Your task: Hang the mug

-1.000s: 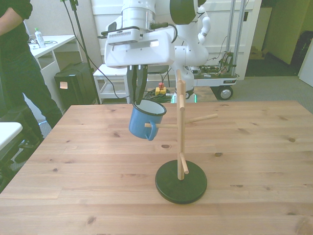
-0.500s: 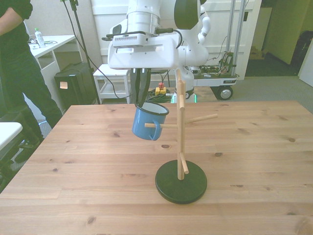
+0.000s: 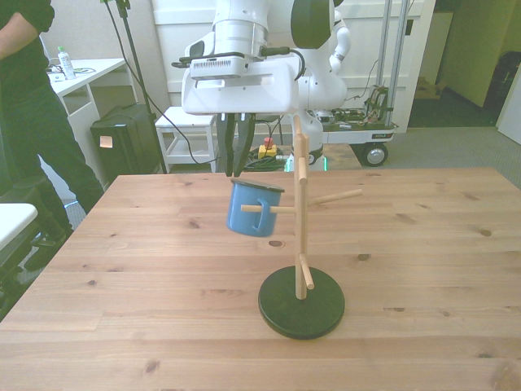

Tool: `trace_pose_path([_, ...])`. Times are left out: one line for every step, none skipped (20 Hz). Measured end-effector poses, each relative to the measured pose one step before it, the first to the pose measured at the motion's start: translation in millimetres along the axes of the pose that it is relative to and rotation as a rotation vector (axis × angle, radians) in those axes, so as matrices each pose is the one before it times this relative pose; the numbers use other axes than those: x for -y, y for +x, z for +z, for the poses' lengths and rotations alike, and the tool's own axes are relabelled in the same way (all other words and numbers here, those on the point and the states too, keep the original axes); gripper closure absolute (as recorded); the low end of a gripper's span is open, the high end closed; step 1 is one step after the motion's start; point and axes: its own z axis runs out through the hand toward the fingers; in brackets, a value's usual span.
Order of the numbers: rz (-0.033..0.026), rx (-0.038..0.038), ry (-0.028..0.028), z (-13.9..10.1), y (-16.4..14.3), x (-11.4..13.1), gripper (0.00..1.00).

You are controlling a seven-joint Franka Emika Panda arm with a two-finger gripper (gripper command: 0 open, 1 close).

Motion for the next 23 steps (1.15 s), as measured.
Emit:
trace_pose_path([0.00007, -0.00065, 0.00142, -1.08, 0.03, 0.02, 0.00])
trace_pose_path([0.00012, -0.00053, 0.00124, -1.00, 0.01, -0.06, 0.00])
trace_pose_path([0.00011, -0.00042, 0.00103, -0.87, -0.01, -0.09, 0.00])
trace_pose_path([0.00009, -0.00044, 0.00097, -0.75, 0.02, -0.03, 0.00])
trace_pose_path([0.00007, -0.00035, 0.00083, -0.68, 0.00, -0.03, 0.00])
trace_pose_path([0.00010, -0.00029, 0.00076, -0.67, -0.02, -0.10, 0.00])
trace_pose_path([0.00032, -0.00040, 0.00089, -0.83, 0.04, -0.23, 0.00])
trace_pose_path([0.00071, -0.00048, 0.00101, -1.17, 0.10, -0.56, 0.00])
trace_pose_path([0.00155, -0.00075, 0.00113, -1.42, 0.41, -0.90, 0.00])
trace_pose_path([0.00242, -0.00127, 0.00181, -2.26, 0.69, -1.42, 0.00])
trace_pose_path([0.00355, -0.00154, 0.00206, -2.79, 1.06, -2.05, 0.00])
trace_pose_path([0.00488, -0.00271, 0.00242, -3.52, 2.00, -2.76, 0.00])
trace_pose_path([0.00664, -0.00388, 0.00256, -3.75, 3.09, -3.25, 0.00])
trace_pose_path([0.00773, -0.00485, 0.00359, -4.54, 4.04, -3.59, 0.00])
trace_pose_path([0.00841, -0.00515, 0.00285, -4.91, 5.56, -5.62, 0.00])
trace_pose_path([0.00686, -0.00541, 0.00108, -4.77, 6.49, -7.59, 0.00])
trace_pose_path([0.00571, -0.00527, -0.00125, -4.18, 6.69, -9.01, 0.00])
trace_pose_path([0.00299, -0.00475, -0.00240, -4.18, 7.54, -11.10, 0.00])
trace_pose_path([0.00051, -0.00332, -0.00578, -2.53, 7.86, -12.95, 0.00])
trace_pose_path([-0.00530, -0.00071, -0.00739, -1.37, 6.58, -13.75, 0.00])
trace_pose_path([-0.00517, 0.00135, -0.00721, -0.55, 5.90, -14.63, 0.00])
trace_pose_path([-0.00278, 0.00585, -0.00390, 0.51, 4.67, -14.63, 0.00])
trace_pose_path([-0.00392, 0.00552, 0.00161, 0.77, 2.80, -13.27, 0.00])
